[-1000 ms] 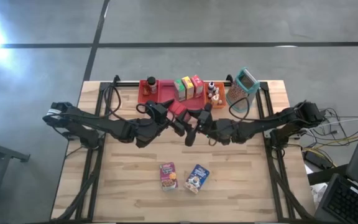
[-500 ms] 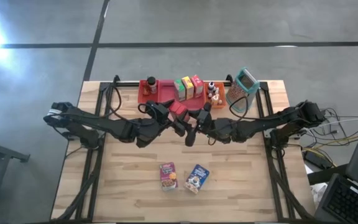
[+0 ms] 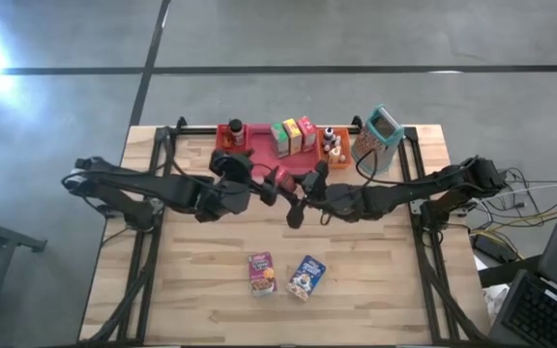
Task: Pick & Place Kitchen Items
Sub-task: Put the red seasoning can into the red bin
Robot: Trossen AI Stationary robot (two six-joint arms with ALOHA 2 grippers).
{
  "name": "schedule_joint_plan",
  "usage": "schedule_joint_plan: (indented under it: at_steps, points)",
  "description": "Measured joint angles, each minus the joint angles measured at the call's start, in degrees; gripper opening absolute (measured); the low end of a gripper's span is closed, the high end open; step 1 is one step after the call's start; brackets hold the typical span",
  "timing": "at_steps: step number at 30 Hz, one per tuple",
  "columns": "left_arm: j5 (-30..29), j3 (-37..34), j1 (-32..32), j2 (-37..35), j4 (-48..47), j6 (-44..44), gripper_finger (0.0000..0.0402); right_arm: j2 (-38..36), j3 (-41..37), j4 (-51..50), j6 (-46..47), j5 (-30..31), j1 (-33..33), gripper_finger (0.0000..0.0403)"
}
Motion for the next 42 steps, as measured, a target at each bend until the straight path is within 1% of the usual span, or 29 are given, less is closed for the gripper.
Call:
schedule_joint_plan:
  at_steps: [2,4,6,8,10,11,14,16,17,19,22,25,27,29,32,35,36,38,40,42]
  points:
    - [0.30,0.01,0.02,-0.55,-1.41,2.24,0.0383,-0.04,0.02,-0.90,0.41,-2.42,0.12,0.0184]
    - [2.09,-0.08,-0.03,-0.66,-3.01,2.55,0.0383,-0.07,0.02,-3.05,0.57,-6.29,0.34,0.0189]
    - [4.71,-0.29,-0.27,-0.74,-4.90,2.61,0.0383,-0.07,0.02,-6.51,1.64,-9.81,0.76,0.0196]
    - [9.02,-0.22,-0.42,-1.11,-7.25,2.60,0.0383,-0.31,0.02,-10.39,2.21,-13.62,1.24,0.0198]
    - [14.45,-0.09,-0.48,-1.52,-10.89,2.59,0.0383,-0.69,0.02,-13.93,3.17,-17.44,1.96,0.0196]
    - [18.05,-0.01,-0.48,-1.68,-12.84,2.38,0.0383,-0.90,0.02,-15.79,3.26,-19.55,2.39,0.0193]
    - [30.82,-0.01,-0.50,-2.00,-19.04,-0.19,0.0383,-1.25,0.02,-18.90,3.51,-27.35,3.81,0.0183]
    - [38.62,-0.26,-0.78,-2.10,-21.95,-0.25,0.0383,-1.33,0.02,-20.06,3.46,-33.24,4.68,0.0182]
    - [41.26,-0.57,-0.99,-2.12,-23.06,-0.12,0.0383,-1.33,0.02,-20.34,3.49,-35.63,5.15,0.0183]
    - [43.93,-1.67,-1.66,-2.09,-23.61,0.39,0.0383,-1.38,0.02,-21.24,3.48,-38.74,5.87,0.0192]
    - [44.73,-3.77,-2.34,-2.03,-23.00,0.77,0.0383,-1.48,0.02,-22.06,3.47,-39.17,6.56,0.0206]
    - [44.71,-5.70,-2.32,-2.03,-21.02,0.66,0.0383,-1.64,0.02,-22.15,3.48,-39.08,6.55,0.0209]
    - [44.57,-7.02,-2.28,-1.99,-18.30,0.32,0.0383,-1.66,0.02,-22.16,3.39,-38.54,6.43,0.0203]
    - [43.22,-8.14,-2.27,-1.97,-15.92,0.14,0.0383,-1.64,0.02,-22.22,2.88,-38.33,6.11,0.0192]
    - [40.11,-8.66,-2.27,-1.77,-14.93,0.89,0.0383,-1.66,0.04,-22.92,2.04,-38.18,5.45,0.0172]
    - [38.93,-8.70,-2.27,-1.73,-14.93,1.28,0.0383,-1.66,0.04,-27.23,1.09,-37.96,5.21,0.0161]
    - [38.85,-8.69,-2.27,-1.85,-14.94,1.28,0.0383,-1.66,0.04,-28.68,0.81,-36.97,5.19,0.0160]
    - [38.78,-8.70,-2.27,-2.09,-15.24,1.19,0.0383,-1.42,0.04,-30.82,0.60,-33.11,5.21,0.0161]
    - [38.13,-8.68,-2.27,-2.40,-16.18,-0.18,0.0383,-1.17,0.06,-32.99,1.83,-29.49,5.17,0.0168]
    - [36.68,-8.75,-2.40,-2.57,-17.98,-0.82,0.0383,-1.05,0.00,-33.01,3.23,-26.97,5.12,0.0179]
